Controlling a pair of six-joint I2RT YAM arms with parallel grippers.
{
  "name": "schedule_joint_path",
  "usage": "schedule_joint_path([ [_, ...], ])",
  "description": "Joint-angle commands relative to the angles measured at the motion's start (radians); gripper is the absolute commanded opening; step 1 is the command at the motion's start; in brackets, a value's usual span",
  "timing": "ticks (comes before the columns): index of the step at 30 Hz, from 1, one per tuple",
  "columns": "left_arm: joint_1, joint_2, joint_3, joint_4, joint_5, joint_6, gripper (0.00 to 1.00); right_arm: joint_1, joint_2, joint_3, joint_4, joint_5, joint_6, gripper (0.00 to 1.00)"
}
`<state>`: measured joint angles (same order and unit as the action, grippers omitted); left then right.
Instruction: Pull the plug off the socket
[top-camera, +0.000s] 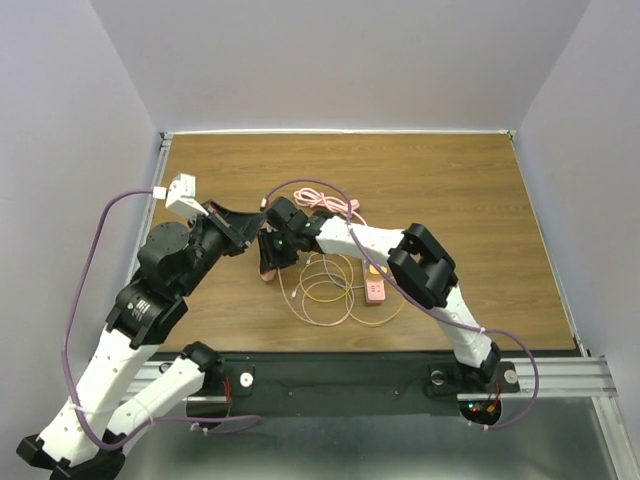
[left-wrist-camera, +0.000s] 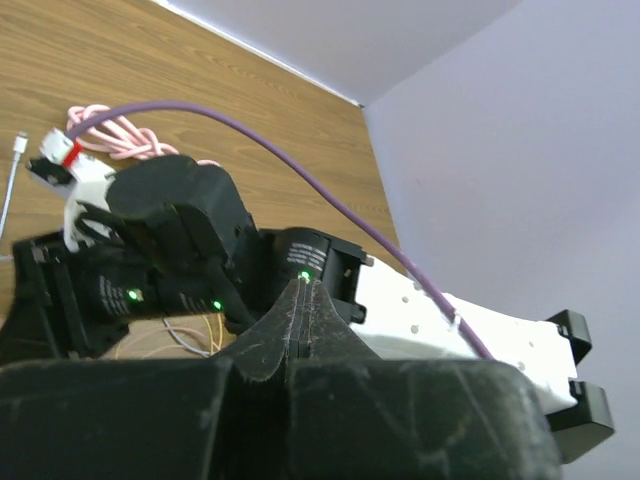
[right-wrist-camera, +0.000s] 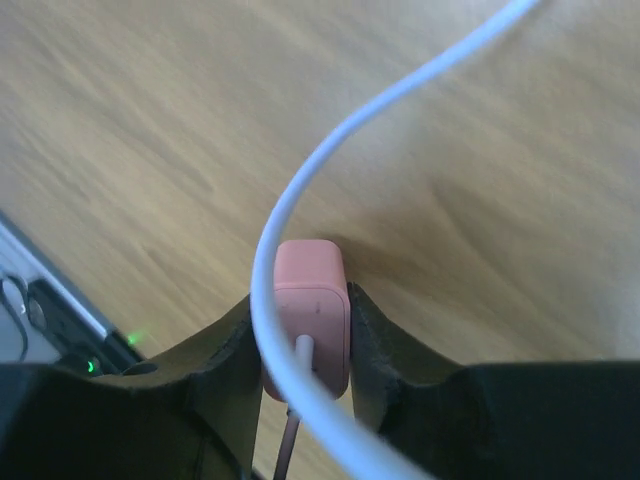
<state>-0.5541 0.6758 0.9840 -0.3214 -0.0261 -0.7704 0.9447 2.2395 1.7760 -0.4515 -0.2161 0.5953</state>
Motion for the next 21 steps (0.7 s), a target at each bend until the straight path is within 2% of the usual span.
schedule_joint_path([
  [1, 0.006, -0.028, 0.001, -0.011, -0.037, -0.021, 0.00, 0.008, 0.040, 0.126, 0.040, -0.077, 0.032, 0.50],
  [2, 0.006, -0.028, -0.002, -0.013, -0.038, -0.021, 0.00, 0.009, 0.035, 0.131, 0.040, -0.072, 0.031, 0.56],
  [3, 0.006, -0.028, -0.004, -0.011, -0.038, -0.021, 0.00, 0.008, 0.014, 0.123, 0.039, -0.065, 0.031, 0.67],
  [5, 0.006, -0.024, -0.005, -0.010, -0.029, -0.020, 0.00, 0.008, -0.033, 0.087, 0.039, -0.002, 0.028, 0.80],
  [6, 0.006, -0.021, -0.007, -0.005, -0.023, -0.017, 0.00, 0.009, -0.096, 0.041, 0.036, 0.032, 0.026, 1.00],
  [7, 0.006, -0.018, -0.008, 0.001, -0.021, -0.015, 0.00, 0.008, -0.096, 0.010, 0.031, 0.068, 0.023, 1.00],
  [11, 0.006, 0.002, -0.027, 0.031, 0.009, -0.009, 0.00, -0.001, -0.320, -0.131, -0.022, 0.214, 0.012, 1.00],
  [14, 0.008, 0.025, -0.056, 0.091, 0.070, -0.009, 0.00, -0.003, -0.485, -0.234, -0.070, 0.397, 0.032, 1.00],
  [16, 0.008, 0.062, -0.079, 0.149, 0.136, 0.000, 0.00, -0.001, -0.597, -0.294, -0.104, 0.441, 0.035, 1.00],
  [21, 0.006, 0.208, -0.088, 0.257, 0.273, 0.039, 0.00, -0.001, -0.730, -0.383, -0.249, 0.478, 0.073, 1.00],
])
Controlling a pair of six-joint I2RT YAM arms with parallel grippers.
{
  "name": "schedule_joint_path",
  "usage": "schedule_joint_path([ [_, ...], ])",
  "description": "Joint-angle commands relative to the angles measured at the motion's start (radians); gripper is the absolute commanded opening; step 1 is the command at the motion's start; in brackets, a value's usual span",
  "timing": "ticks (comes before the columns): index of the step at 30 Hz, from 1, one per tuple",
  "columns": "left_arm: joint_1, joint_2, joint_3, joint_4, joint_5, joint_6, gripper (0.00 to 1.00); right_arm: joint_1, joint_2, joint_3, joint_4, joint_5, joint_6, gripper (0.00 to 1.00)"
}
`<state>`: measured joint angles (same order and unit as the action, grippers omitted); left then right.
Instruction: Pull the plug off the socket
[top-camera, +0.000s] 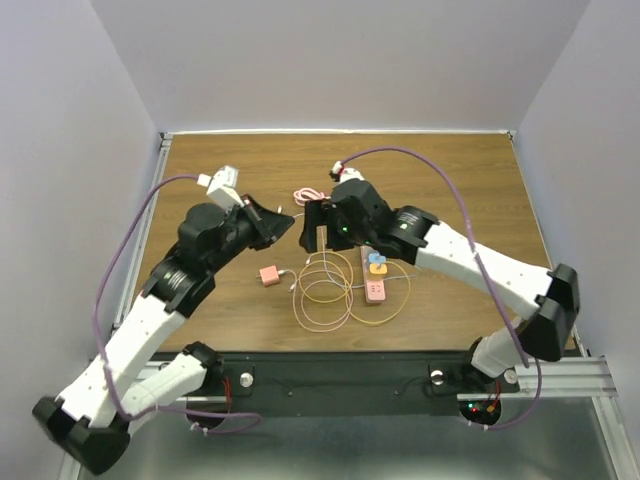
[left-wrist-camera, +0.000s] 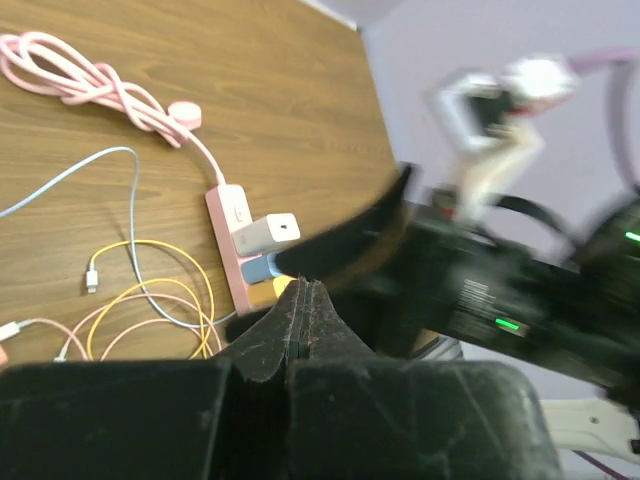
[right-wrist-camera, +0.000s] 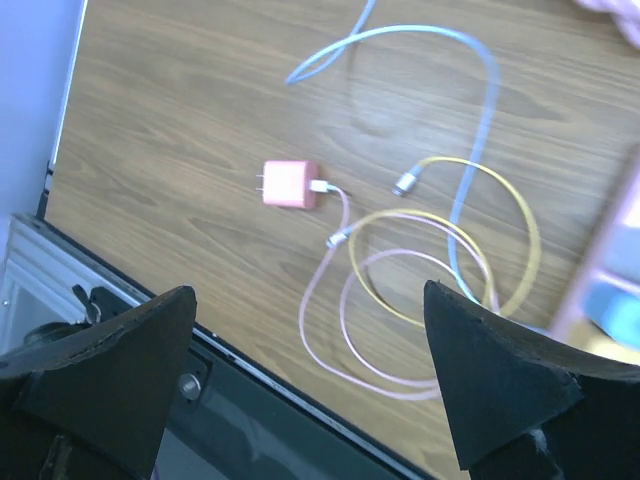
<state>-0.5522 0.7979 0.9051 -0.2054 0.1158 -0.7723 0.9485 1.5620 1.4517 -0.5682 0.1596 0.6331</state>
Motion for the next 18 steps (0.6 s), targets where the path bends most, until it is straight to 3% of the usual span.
schedule_joint_path([
  [1, 0.002, 0.142, -0.006, 0.152, 0.165, 0.047, 0.00, -0.007, -0.066, -0.076, -0.181, 0.109, 0.046, 1.00],
  [7, -0.067, 0.373, 0.090, 0.222, 0.226, 0.106, 0.00, -0.005, -0.293, -0.240, -0.245, 0.161, 0.215, 0.99],
  [11, -0.117, 0.528, 0.193, 0.257, 0.254, 0.128, 0.00, -0.005, -0.455, -0.303, -0.255, 0.147, 0.275, 0.89],
  [15, -0.146, 0.648, 0.255, 0.328, 0.295, 0.107, 0.00, -0.005, -0.562, -0.361, -0.285, 0.121, 0.286, 0.62],
  [16, -0.155, 0.667, 0.261, 0.340, 0.304, 0.099, 0.00, -0.005, -0.575, -0.372, -0.294, 0.120, 0.292, 0.38],
  [18, -0.169, 0.724, 0.270, 0.383, 0.337, 0.079, 0.00, -0.005, -0.612, -0.405, -0.326, 0.115, 0.324, 0.01],
])
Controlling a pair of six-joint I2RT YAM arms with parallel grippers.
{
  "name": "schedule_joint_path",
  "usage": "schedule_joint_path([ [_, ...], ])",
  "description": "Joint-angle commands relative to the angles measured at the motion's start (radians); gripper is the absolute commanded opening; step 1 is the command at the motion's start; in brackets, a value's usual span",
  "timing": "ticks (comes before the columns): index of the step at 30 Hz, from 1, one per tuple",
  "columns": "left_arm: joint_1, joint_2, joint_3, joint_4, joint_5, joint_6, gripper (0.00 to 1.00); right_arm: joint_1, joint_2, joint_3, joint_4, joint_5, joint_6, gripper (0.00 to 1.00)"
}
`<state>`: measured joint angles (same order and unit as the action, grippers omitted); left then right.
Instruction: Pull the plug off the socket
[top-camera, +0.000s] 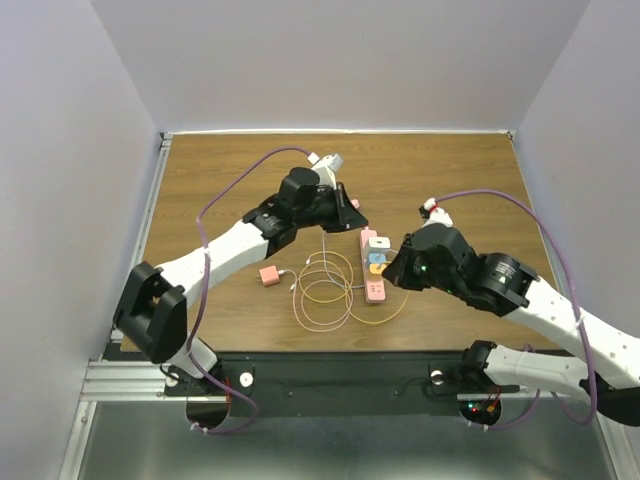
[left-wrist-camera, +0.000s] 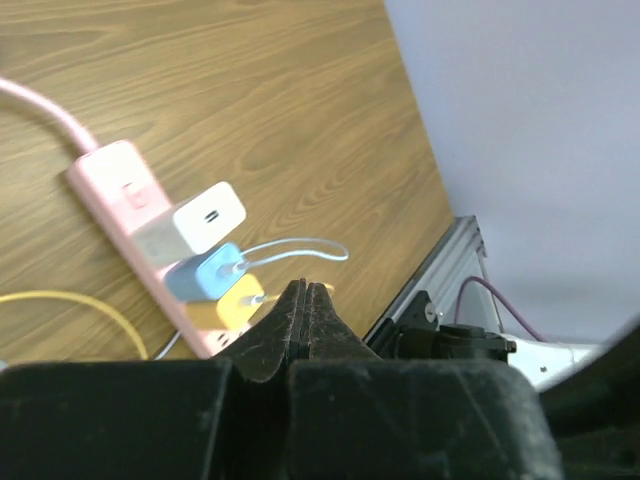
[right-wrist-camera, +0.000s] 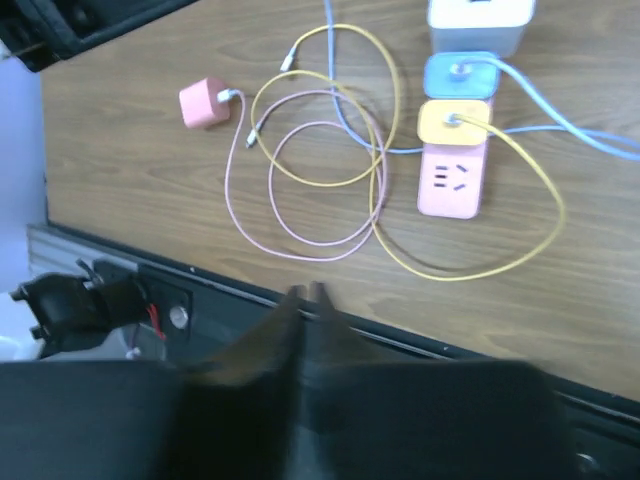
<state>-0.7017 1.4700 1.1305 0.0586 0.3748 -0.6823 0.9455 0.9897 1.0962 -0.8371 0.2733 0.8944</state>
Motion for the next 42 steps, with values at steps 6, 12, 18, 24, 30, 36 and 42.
schedule_joint_path([
  [6, -0.056, 0.216, 0.118, 0.222, 0.177, -0.083, 0.00, -0.002, -0.114, -0.119, -0.085, -0.016, 0.113, 0.00],
  [12, -0.058, 0.355, 0.208, 0.239, 0.181, -0.089, 0.00, -0.002, -0.094, -0.127, -0.092, -0.023, 0.110, 0.00],
  [18, -0.050, 0.432, 0.233, 0.277, 0.185, -0.118, 0.00, -0.002, -0.089, -0.127, -0.094, -0.022, 0.103, 0.00],
  [24, -0.041, 0.449, 0.126, 0.328, 0.202, -0.123, 0.00, -0.002, -0.065, -0.137, -0.079, -0.023, 0.090, 0.00],
  [30, -0.035, 0.470, 0.037, 0.392, 0.219, -0.125, 0.00, -0.002, -0.004, -0.154, -0.008, -0.040, 0.064, 0.00],
  [36, -0.022, 0.484, -0.063, 0.461, 0.210, -0.135, 0.00, -0.002, 0.089, -0.118, 0.013, 0.021, 0.041, 0.03],
  [42, 0.011, 0.481, -0.178, 0.512, 0.208, -0.134, 0.00, -0.004, 0.214, -0.078, 0.015, 0.090, 0.026, 0.55],
])
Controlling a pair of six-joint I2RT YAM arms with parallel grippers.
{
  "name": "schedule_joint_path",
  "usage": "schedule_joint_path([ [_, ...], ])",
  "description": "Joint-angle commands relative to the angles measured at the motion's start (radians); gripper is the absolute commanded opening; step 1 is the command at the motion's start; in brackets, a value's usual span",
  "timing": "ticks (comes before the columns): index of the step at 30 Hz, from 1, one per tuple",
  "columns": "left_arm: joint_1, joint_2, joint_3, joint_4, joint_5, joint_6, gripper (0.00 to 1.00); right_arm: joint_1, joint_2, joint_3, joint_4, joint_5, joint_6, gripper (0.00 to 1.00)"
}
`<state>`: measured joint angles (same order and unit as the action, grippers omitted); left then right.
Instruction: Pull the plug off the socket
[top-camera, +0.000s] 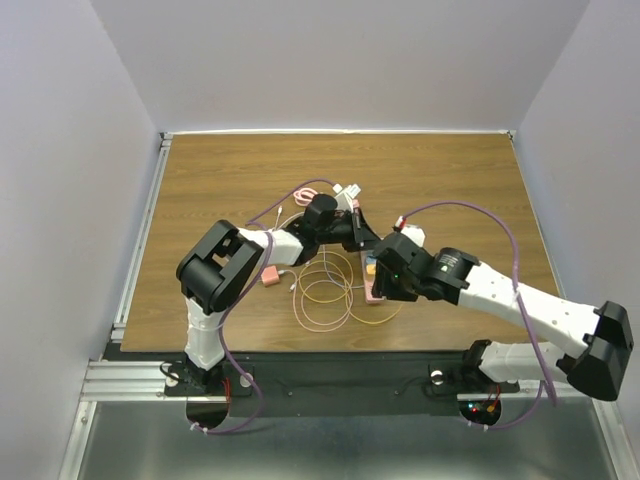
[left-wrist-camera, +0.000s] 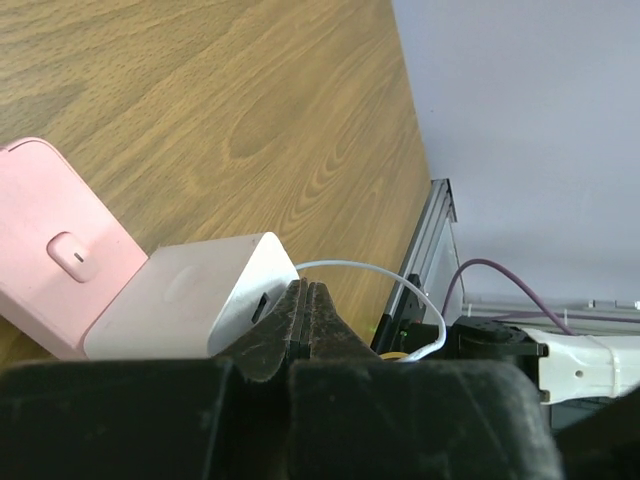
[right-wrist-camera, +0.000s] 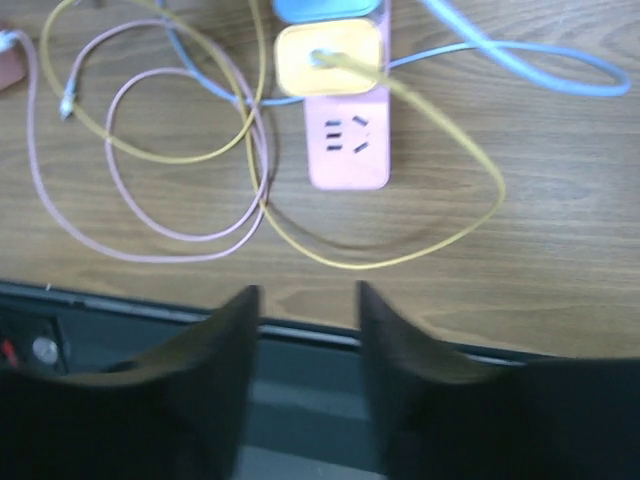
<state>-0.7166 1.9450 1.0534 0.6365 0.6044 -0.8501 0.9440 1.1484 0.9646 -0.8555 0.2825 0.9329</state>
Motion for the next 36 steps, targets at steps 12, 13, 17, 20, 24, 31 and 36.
schedule_joint_path([
  [12, 0.037, 0.014, -0.144, -0.008, 0.011, 0.022, 0.00, -0.001, 0.278, 0.135, 0.084, 0.199, -0.045, 0.75],
  [13, 0.039, 0.014, -0.148, -0.006, 0.011, 0.023, 0.00, -0.002, 0.295, 0.154, 0.084, 0.213, -0.048, 0.76],
  [17, 0.039, 0.019, -0.162, -0.006, 0.014, 0.029, 0.00, -0.001, 0.410, 0.206, 0.082, 0.264, -0.077, 0.77],
  [20, 0.039, 0.025, -0.170, -0.006, 0.020, 0.031, 0.00, -0.001, 0.461, 0.235, 0.081, 0.294, -0.085, 0.78],
  [24, 0.042, 0.020, -0.181, -0.006, 0.023, 0.037, 0.00, -0.001, 0.499, 0.240, 0.078, 0.331, -0.083, 0.77],
  [31, 0.043, 0.015, -0.178, -0.006, 0.037, 0.039, 0.00, -0.004, 0.470, 0.241, 0.053, 0.316, -0.097, 0.76],
  [36, 0.045, 0.022, -0.165, -0.012, 0.044, 0.037, 0.00, -0.004, 0.393, 0.181, 0.042, 0.328, -0.077, 0.75],
])
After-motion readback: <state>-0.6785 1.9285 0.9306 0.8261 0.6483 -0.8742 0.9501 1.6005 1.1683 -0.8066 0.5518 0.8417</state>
